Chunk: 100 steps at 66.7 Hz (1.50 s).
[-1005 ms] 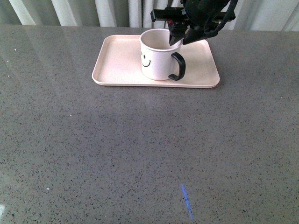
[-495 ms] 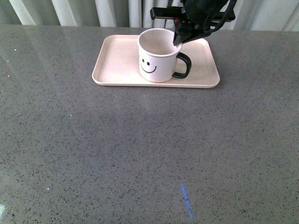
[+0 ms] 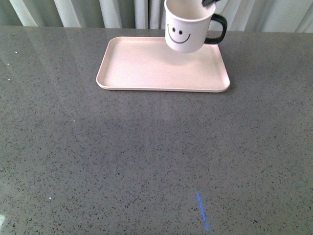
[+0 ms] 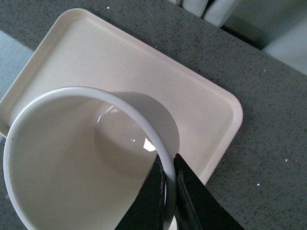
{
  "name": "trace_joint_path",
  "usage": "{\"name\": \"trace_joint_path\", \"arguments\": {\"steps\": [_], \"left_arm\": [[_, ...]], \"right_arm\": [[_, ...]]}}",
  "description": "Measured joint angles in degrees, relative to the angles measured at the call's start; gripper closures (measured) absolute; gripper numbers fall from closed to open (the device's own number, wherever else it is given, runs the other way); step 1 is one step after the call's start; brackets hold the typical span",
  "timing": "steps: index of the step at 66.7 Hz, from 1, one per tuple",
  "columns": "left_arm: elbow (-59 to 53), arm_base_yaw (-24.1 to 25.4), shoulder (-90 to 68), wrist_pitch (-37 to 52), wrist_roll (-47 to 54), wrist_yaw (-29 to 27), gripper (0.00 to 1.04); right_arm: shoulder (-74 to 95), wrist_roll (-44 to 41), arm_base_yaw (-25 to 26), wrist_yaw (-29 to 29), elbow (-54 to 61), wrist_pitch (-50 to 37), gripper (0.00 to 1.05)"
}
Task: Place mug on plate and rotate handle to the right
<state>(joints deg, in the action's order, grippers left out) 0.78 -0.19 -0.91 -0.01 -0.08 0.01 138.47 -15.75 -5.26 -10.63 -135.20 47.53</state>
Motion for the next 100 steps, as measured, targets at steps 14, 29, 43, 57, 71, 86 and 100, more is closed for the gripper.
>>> {"name": "trace_joint_path", "arguments": {"steps": [14,29,43,57,71,86,100], "left_arm": [[0.0,0.0,0.0,0.0,0.0,0.0,0.09],[0.0,0.0,0.0,0.0,0.0,0.0,0.09],[0.0,0.0,0.0,0.0,0.0,0.0,0.09],[0.0,0.0,0.0,0.0,0.0,0.0,0.09],[0.0,0.0,0.0,0.0,0.0,0.0,0.09],[0.0,0.0,0.0,0.0,0.0,0.0,0.09],[0.0,0.0,0.0,0.0,0.0,0.0,0.09]], "right_arm": [[7.74,-7.82,0.42,-3.15,-10.64,7.76,1.03],[17.29,-11.74,0.42,-5.88,-24.65,16.79,1.03],[18.34,-13.51,0.2,-7.13,-29.77,18.62,1.03],[19.28,-13.86,-0.98,-7.74,-30.47,18.97,1.03],[20.9,-14.16,-1.92,-7.54,-30.47,19.58,1.03],[20.92,-14.82,-2.08,-7.15,-30.47,20.02,1.03],[20.94,-15.43,-2.36,-6.97,-30.47,20.52,1.03]]}}
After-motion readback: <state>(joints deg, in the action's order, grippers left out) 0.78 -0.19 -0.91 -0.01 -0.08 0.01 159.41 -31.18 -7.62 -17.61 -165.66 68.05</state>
